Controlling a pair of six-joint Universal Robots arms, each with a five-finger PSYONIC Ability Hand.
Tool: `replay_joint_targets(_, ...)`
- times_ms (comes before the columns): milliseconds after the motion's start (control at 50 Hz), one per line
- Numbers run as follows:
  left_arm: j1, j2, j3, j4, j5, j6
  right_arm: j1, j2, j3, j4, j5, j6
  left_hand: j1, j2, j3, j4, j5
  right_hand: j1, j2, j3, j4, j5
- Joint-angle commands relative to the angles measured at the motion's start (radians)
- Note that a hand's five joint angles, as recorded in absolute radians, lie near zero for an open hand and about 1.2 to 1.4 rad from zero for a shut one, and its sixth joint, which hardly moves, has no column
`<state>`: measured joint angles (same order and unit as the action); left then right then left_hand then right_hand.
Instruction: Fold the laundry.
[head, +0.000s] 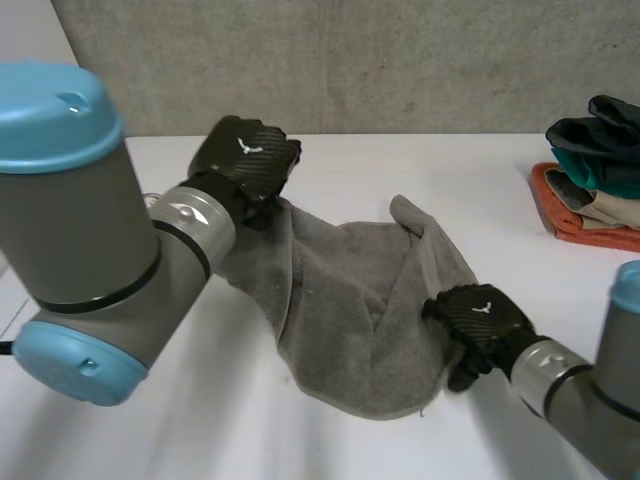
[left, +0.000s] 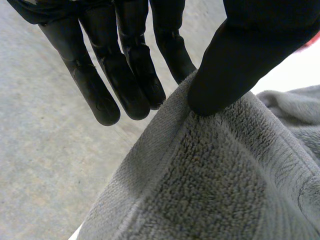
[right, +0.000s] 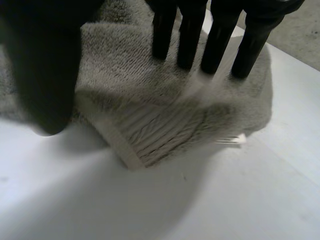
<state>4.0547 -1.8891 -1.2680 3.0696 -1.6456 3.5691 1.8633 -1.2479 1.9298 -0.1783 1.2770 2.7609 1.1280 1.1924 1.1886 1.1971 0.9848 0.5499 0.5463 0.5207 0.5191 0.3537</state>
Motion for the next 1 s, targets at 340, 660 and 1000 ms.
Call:
replay_joint_targets(340,0.227,0.317,-0.177,-0.009,0.026,-0.105,-0.021,-0.323,-0.334,0.25,0.166,-0.434,0.268,0.204,0.208,0.199,0.237,0.846,0.85,0.876,0.877,0.868)
replay_joint_targets(660,0.314,0.061,-0.279,0.087,0.135,-0.056,0.0,0.01,-0.667,0.573,0.228,-0.633,0.268,0.204,0.208,0.199,0.237,0.846,0.85,0.876,0.877,0.868)
replay_joint_targets(1000,0.328,-0.085,0.476,0.518,0.104,-0.033,0.042,0.127,-1.0,-0.348,0.26,-0.603,0.268,0.204,0.208,0.199,0.237,0.846,0.85,0.876,0.877,0.868)
